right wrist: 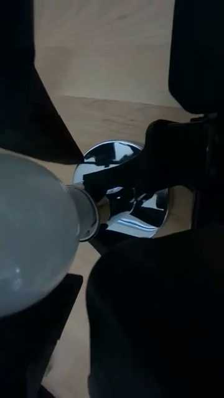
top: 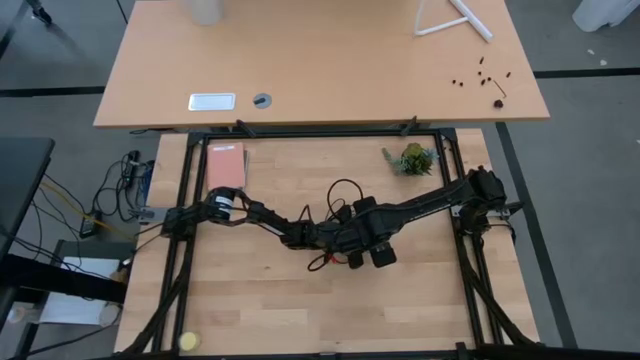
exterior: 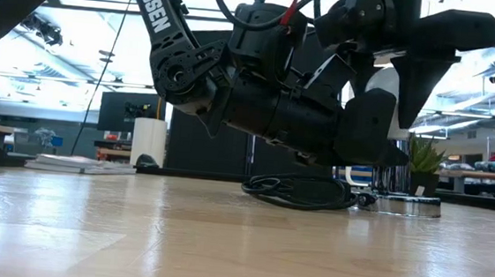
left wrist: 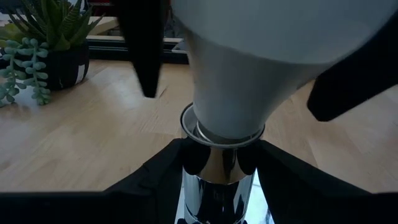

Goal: Screw lightbulb
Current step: Insert the lightbulb into the lamp

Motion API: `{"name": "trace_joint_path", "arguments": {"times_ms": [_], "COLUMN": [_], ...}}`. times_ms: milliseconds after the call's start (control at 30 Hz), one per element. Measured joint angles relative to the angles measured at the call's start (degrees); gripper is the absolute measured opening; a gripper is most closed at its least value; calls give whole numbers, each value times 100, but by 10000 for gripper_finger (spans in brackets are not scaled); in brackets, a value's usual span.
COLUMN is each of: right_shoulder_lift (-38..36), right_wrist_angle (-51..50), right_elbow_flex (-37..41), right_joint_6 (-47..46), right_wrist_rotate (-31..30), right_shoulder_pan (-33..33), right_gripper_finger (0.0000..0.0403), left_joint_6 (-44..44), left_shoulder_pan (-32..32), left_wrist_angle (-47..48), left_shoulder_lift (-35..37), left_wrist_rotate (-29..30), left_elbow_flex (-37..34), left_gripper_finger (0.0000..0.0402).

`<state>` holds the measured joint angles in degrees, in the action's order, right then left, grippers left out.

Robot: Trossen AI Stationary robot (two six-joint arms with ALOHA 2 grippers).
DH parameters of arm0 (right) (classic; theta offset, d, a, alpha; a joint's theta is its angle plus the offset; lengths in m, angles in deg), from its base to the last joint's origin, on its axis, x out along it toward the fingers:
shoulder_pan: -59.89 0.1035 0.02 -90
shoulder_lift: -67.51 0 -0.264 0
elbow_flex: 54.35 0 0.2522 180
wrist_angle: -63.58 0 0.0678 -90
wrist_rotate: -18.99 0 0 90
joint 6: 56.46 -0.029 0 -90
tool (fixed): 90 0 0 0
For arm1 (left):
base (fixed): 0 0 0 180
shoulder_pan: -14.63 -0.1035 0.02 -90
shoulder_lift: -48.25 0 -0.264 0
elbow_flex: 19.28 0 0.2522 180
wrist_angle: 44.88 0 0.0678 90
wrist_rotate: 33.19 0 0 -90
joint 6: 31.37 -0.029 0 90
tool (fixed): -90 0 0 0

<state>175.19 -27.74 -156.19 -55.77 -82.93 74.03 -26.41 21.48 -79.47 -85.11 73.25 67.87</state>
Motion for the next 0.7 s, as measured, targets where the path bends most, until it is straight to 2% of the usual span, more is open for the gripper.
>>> {"name": "trace_joint_path", "arguments": {"times_ms": [167, 300, 467, 700], "right_shoulder_lift": [-3, -143, -498, -838], "right_wrist_angle": [-71, -120, 22, 190], "right_elbow_flex": [0, 7, 7, 9], "right_joint_6": [-184, -218, -301, -352], "right_wrist_rotate": [0, 2, 6, 453], "right_shoulder_pan": [0, -4, -133, -267], "right_gripper_finger": [253, 252, 277, 268], "left_joint_6": [0, 2, 2, -24], "left_shoulder_pan": [0, 0, 0, 9], "left_wrist_angle": [-2, -2, -9, -13], "left_shoulder_lift": [-4, -4, -7, -7], "left_wrist_rotate": [0, 0, 0, -85], "left_elbow_flex": [0, -2, -4, -7], "left_gripper_finger": [194, 194, 194, 194]}}
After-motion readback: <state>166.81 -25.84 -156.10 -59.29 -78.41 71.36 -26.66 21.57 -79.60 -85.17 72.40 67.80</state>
